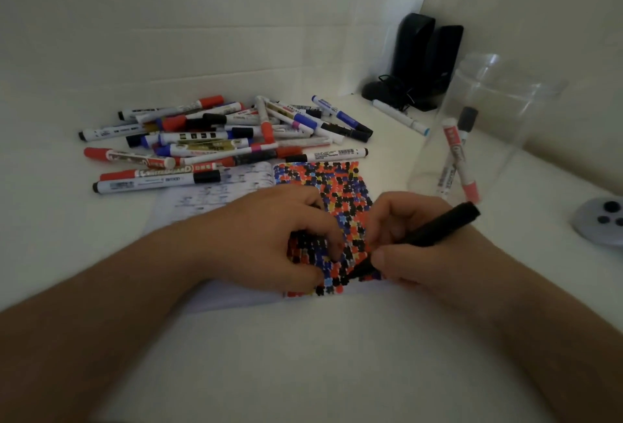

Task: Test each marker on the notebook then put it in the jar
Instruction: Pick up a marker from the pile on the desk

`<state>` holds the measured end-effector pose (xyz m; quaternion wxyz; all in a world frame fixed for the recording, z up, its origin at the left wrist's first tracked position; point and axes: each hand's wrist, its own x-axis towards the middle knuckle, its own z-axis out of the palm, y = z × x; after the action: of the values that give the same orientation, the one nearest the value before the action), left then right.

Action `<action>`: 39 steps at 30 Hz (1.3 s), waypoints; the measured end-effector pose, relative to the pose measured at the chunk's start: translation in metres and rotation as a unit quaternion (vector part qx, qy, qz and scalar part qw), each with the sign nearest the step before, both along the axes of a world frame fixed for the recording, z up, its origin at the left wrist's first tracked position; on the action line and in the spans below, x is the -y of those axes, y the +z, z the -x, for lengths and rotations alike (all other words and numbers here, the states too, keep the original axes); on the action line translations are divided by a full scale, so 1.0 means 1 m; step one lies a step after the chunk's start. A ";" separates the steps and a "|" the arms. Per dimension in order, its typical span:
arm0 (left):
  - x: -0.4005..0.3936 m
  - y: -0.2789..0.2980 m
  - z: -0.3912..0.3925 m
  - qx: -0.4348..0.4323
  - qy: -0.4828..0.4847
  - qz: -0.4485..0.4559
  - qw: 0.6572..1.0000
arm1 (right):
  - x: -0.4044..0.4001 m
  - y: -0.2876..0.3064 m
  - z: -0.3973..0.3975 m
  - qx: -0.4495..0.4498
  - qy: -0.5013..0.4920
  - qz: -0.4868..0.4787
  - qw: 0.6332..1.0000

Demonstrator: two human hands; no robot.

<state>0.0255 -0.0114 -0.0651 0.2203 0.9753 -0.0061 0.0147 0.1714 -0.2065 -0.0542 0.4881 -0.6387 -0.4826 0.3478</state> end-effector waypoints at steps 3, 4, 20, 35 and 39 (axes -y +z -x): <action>-0.001 -0.001 -0.001 0.009 -0.007 0.000 1.000 | -0.003 -0.002 0.006 0.010 -0.008 0.008 1.000; -0.001 -0.001 -0.001 0.010 -0.007 -0.002 1.000 | -0.003 -0.001 0.006 0.011 -0.018 0.006 1.000; -0.001 -0.001 -0.002 0.013 -0.003 -0.004 1.000 | -0.007 0.000 0.014 0.074 -0.074 0.026 0.994; -0.001 -0.001 -0.002 0.008 0.002 -0.005 1.000 | -0.007 0.000 0.015 0.084 -0.080 0.027 0.993; -0.001 -0.001 -0.002 0.007 0.002 -0.002 1.000 | -0.006 -0.003 0.012 0.070 -0.076 0.023 0.994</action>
<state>0.0272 -0.0107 -0.0661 0.2185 0.9756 -0.0058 0.0218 0.1597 -0.2000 -0.0569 0.4634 -0.7070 -0.4579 0.2753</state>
